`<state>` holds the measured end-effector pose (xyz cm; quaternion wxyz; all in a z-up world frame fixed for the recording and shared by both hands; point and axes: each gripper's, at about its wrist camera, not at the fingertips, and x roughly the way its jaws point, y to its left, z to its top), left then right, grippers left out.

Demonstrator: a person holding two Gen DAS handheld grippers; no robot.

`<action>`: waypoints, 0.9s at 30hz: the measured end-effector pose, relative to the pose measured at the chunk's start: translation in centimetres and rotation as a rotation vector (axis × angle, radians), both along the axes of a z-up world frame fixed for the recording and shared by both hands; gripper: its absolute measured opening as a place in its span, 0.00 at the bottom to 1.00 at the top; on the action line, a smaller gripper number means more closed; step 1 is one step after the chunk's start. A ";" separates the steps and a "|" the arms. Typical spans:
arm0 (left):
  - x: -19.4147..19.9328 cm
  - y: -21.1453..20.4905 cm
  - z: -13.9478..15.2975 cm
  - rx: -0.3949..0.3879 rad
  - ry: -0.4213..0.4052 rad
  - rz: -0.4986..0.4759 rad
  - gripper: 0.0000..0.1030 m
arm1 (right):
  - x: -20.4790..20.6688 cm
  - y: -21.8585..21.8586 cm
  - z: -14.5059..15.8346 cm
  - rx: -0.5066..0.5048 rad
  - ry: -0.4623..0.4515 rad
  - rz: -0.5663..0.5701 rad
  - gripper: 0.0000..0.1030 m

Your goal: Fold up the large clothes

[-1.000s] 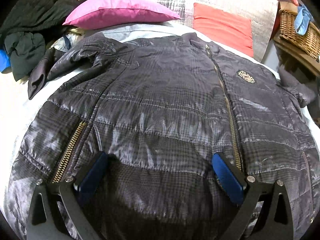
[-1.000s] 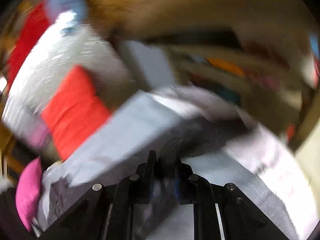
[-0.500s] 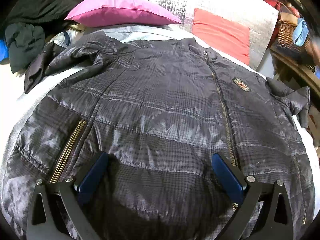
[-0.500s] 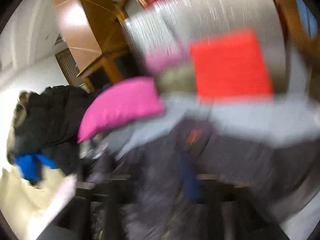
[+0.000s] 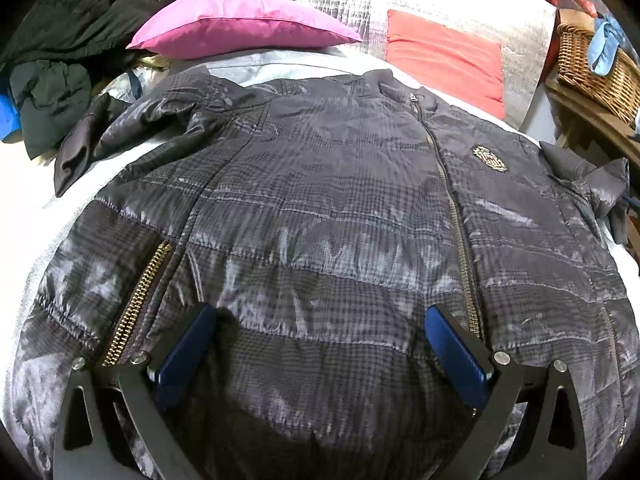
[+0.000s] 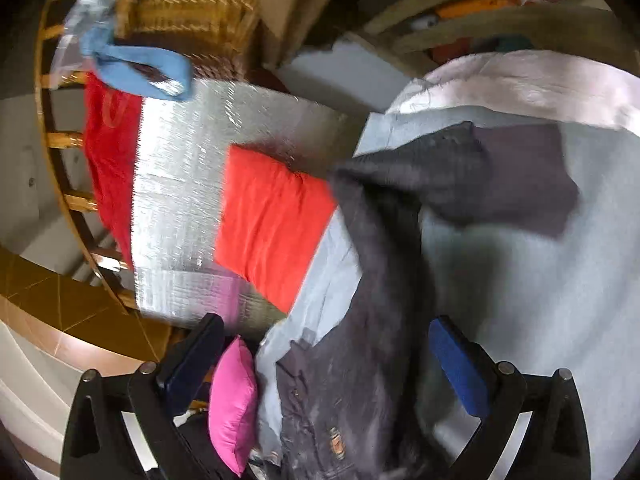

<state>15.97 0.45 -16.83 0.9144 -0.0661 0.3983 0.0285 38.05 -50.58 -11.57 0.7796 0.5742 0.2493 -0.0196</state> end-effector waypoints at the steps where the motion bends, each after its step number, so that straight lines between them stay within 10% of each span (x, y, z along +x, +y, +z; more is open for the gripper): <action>1: 0.0 0.0 0.0 -0.001 0.000 0.000 1.00 | 1.2 0.0 0.0 -0.026 0.018 0.013 0.99; 4: 0.0 0.1 0.0 -0.007 -0.002 -0.002 1.00 | 3.9 0.1 0.1 -0.165 0.127 0.012 0.64; 5: 0.0 0.2 0.0 -0.009 -0.003 -0.002 1.00 | 4.9 0.1 0.2 -0.207 0.195 0.016 0.16; 6: 0.0 0.1 -0.1 -0.010 -0.003 -0.002 1.00 | 5.6 0.8 0.7 -0.286 0.262 0.011 0.08; 12: -0.1 0.1 -0.2 -0.008 -0.006 -0.003 1.00 | 4.2 14.4 9.7 -0.951 0.105 0.224 0.07; 17: 0.0 0.3 0.0 -0.020 -0.003 -0.005 1.00 | 0.6 32.1 8.6 -1.293 -0.049 0.505 0.07; 22: 0.0 0.5 0.0 -0.032 -0.001 -0.008 1.00 | -1.3 42.1 -2.1 -1.406 0.051 0.827 0.14; 25: 0.0 0.4 0.0 -0.034 -0.001 -0.008 1.00 | -2.3 42.4 -5.0 -1.223 0.086 0.890 0.87; 27: 0.0 0.3 0.0 -0.027 0.000 -0.007 1.00 | -3.0 41.0 -4.7 -1.079 0.036 0.891 1.00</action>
